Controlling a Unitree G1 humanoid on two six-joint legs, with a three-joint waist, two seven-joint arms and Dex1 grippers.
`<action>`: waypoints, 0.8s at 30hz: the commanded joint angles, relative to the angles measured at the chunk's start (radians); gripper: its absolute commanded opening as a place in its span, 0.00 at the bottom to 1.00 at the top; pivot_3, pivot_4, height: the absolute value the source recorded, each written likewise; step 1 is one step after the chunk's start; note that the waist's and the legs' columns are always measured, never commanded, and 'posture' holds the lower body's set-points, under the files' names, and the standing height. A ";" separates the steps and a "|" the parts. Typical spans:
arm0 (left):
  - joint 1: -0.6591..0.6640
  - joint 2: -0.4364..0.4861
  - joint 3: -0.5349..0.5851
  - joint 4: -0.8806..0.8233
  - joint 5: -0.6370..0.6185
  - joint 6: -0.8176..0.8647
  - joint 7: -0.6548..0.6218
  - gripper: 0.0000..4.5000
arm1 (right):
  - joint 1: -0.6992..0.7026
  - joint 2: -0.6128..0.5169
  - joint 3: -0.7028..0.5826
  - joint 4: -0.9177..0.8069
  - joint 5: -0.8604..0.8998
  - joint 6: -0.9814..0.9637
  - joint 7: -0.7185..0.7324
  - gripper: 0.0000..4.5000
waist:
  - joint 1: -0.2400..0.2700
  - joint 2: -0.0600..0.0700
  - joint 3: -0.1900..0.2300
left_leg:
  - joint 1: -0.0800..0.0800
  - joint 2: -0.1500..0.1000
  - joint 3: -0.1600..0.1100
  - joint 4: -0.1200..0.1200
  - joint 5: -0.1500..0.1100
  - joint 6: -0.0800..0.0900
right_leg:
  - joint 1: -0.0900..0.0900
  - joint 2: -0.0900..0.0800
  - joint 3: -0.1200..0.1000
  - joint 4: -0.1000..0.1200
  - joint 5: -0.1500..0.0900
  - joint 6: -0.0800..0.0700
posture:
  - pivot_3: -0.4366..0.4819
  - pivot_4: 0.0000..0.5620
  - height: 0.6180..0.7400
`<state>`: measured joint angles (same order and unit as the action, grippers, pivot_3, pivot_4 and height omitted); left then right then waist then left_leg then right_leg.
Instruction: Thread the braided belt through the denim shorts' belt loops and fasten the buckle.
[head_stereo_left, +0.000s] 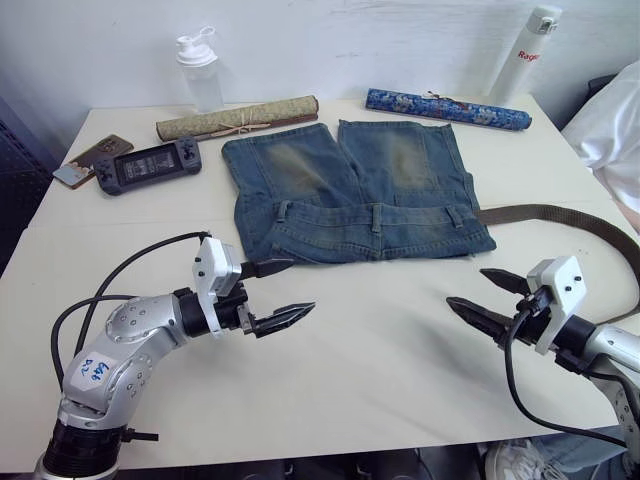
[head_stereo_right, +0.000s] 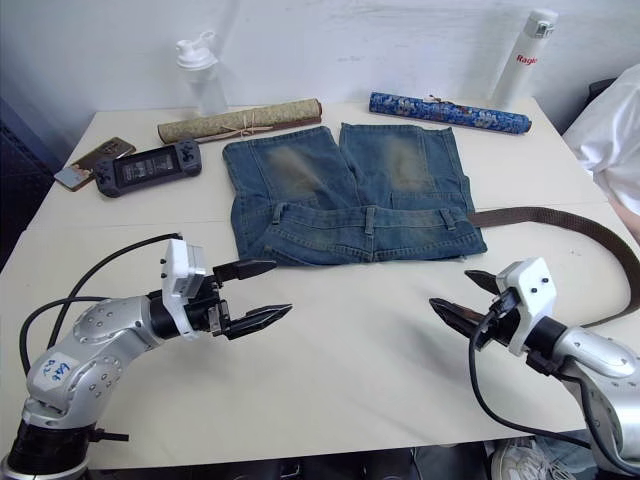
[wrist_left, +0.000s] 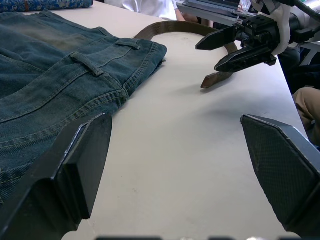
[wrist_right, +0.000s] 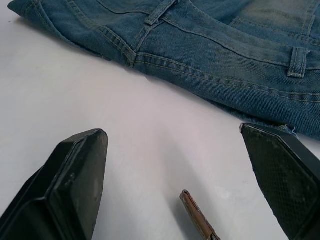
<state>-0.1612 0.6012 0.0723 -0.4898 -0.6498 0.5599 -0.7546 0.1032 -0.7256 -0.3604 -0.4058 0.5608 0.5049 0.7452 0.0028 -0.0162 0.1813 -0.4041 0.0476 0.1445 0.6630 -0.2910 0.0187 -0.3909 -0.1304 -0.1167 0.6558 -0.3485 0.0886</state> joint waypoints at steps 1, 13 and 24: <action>-0.014 -0.005 0.025 -0.021 -0.035 0.007 0.007 0.99 | -0.006 -0.002 -0.026 -0.017 0.015 -0.004 0.000 1.00 | 0.000 0.000 0.000 | 0.000 0.000 0.000 0.000 0.000 0.000 | 0.000 0.000 0.000 0.000 0.000 0.000 | 0.48 0.27 0.82; -0.024 -0.040 0.079 0.014 -0.023 -0.009 0.081 0.99 | -0.034 0.018 -0.048 0.024 -0.012 -0.039 -0.040 1.00 | 0.000 0.000 0.000 | 0.000 0.000 0.000 0.000 0.000 0.000 | 0.000 0.000 0.000 0.000 0.000 0.000 | 0.48 0.27 0.82; -0.001 -0.030 0.093 0.032 0.003 -0.036 0.077 0.99 | -0.036 0.014 -0.056 0.055 -0.015 -0.055 -0.048 1.00 | 0.000 0.000 0.000 | 0.000 0.000 0.000 0.000 0.000 0.000 | 0.000 0.000 0.000 0.000 0.000 0.000 | 0.48 0.27 0.82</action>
<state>-0.1653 0.5637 0.1462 -0.4527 -0.6543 0.5469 -0.6712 0.0721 -0.7094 -0.3764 -0.3406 0.5478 0.4716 0.7024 0.0027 -0.0162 0.1813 -0.4040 0.0474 0.1445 0.6635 -0.2909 0.0187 -0.3909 -0.1300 -0.1167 0.6562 -0.3485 0.0886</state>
